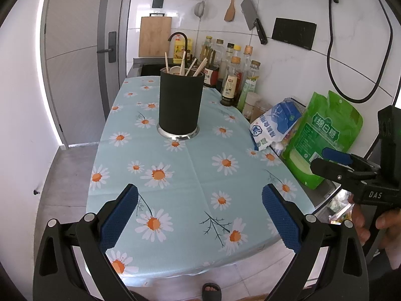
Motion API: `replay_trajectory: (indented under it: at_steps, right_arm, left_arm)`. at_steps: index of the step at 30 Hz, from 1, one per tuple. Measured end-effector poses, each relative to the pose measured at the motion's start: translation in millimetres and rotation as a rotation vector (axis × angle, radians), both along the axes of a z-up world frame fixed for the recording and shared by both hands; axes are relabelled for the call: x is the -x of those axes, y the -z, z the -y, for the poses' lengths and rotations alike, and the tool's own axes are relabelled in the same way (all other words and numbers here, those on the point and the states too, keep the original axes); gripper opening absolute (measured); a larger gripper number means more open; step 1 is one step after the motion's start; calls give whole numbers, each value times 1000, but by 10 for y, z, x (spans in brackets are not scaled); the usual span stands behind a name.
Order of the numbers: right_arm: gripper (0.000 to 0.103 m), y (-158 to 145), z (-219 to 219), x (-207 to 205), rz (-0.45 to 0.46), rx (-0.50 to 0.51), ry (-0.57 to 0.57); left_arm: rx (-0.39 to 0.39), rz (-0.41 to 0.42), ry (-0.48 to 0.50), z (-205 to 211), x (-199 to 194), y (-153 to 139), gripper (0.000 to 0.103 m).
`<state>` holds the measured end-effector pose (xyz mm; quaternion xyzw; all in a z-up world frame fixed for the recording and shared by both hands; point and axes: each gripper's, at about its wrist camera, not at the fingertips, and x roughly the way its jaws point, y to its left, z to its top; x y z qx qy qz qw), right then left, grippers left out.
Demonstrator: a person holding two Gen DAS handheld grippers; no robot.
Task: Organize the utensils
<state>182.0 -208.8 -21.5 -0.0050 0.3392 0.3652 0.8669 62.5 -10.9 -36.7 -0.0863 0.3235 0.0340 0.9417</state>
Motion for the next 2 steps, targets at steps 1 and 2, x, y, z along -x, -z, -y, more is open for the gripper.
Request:
replay_trajectory:
  at_steps: [1,2]
  right_arm:
    - [98,-1,0,-1,0,0,1]
    - [98,-1,0,-1,0,0,1]
  left_arm:
    - [3,0,0,-2,-1,0,96]
    - [2,0,1,-3,-3,3,96]
